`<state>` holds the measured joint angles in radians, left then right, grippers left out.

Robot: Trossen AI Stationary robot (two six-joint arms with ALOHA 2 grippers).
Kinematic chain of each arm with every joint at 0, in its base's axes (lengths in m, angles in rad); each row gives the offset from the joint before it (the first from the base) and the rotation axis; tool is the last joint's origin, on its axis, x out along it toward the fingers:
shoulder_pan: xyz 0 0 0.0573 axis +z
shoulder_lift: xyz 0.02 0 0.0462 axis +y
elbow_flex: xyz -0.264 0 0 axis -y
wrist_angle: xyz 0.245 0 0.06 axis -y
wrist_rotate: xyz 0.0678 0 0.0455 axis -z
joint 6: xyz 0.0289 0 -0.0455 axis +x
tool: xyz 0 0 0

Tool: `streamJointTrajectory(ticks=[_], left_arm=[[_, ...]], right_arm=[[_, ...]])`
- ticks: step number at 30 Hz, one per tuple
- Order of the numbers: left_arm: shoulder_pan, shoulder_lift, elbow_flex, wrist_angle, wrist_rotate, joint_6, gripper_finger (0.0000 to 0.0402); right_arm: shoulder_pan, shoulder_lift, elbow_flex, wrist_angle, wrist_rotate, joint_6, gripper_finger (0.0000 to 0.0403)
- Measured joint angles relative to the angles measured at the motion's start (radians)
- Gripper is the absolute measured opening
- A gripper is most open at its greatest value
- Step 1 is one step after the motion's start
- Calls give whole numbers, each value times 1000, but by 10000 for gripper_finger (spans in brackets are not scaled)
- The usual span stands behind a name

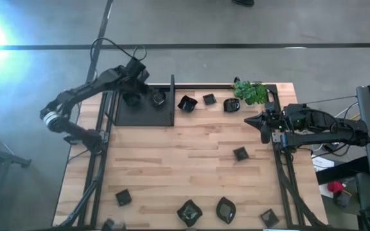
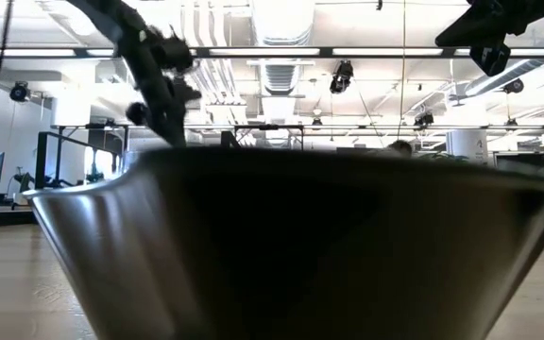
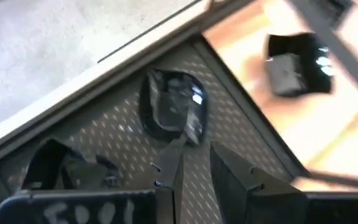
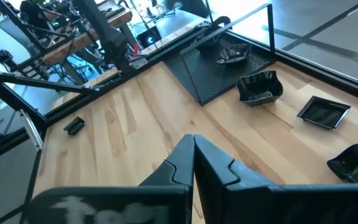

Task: Pick & Place Mini shaped plates
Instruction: Put the black square plate on the shelf

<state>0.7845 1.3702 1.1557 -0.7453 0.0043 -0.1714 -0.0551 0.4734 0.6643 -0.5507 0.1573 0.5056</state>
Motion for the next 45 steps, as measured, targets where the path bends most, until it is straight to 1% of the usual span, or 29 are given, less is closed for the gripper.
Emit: streamJointTrajectory(ticks=[5, 9, 12, 15, 18, 22, 24, 27, 32, 34, 36, 39, 45], left_arm=[[-198, -136, 0, -112, -134, -115, 71], [-406, -217, 0, -163, -240, -269, 71], [-576, -254, 0, -176, -315, -410, 71], [-749, -261, 0, -176, -383, -517, 71], [-910, -246, 0, -176, -421, -618, 71], [-1081, -205, 0, -182, -452, -785, 71], [-1146, -180, 0, -189, -470, -855, 71], [-1223, -139, -1, -192, -472, -925, 71], [-1320, -77, -1, -191, -474, -950, 71], [-1346, -60, -1, -191, -474, -950, 71], [-1363, -48, -1, -191, -474, -949, 71], [-1374, -37, -1, -191, -474, -929, 71], [-1378, -38, -1, -191, -474, -859, 71]], right_arm=[[0, 0, 0, -20, 0, 0, 8], [0, 0, 0, -68, 0, 23, 8], [0, 0, 0, -109, 0, 64, 8], [0, 0, 0, -153, -1, 76, 8], [0, 0, 0, -181, -1, 76, 8], [0, 0, 0, -187, -4, 79, 8], [0, 1, 0, -187, -18, 79, 8], [0, 1, 0, -208, -75, 120, 8], [0, 7, -1, -283, -115, 287, 8], [1, 16, -2, -328, -150, 366, 8], [5, 35, -6, -384, -179, 432, 8], [11, 78, -17, -451, -182, 530, 8], [10, 207, -40, -471, -182, 626, 8]])
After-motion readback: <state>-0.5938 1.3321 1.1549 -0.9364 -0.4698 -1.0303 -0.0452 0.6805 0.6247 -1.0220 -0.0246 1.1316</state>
